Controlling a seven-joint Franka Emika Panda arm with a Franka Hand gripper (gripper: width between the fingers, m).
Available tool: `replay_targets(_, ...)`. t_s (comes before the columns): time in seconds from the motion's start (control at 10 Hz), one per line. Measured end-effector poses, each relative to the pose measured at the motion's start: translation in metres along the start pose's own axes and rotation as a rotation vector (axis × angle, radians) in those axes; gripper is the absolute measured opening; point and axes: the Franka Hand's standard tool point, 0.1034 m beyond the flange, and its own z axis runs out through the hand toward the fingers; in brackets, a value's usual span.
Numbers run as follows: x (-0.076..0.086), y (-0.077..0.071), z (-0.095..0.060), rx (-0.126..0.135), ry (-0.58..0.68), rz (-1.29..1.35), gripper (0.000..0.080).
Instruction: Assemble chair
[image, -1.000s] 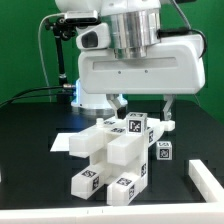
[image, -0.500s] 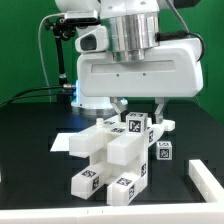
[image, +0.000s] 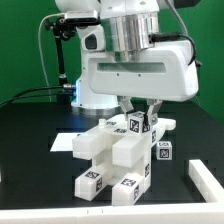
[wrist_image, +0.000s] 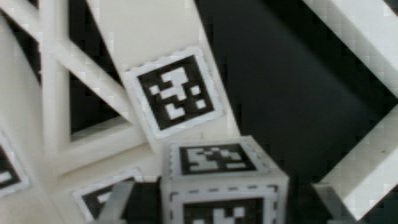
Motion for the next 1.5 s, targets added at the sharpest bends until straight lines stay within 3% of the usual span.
replay_targets(0.3,0.002,-0.003,0.000,0.013,0.009,0.223,0.0284)
replay_targets(0.8,0.001,-0.007,0.000,0.070,0.024,0.568,0.0284)
replay_targets(1.3,-0.002,-0.012,0.000,0.089,0.009,0.756,0.0284)
replay_targets(1.5,-0.002,-0.012,0.001,0.087,0.012,0.693,0.0518)
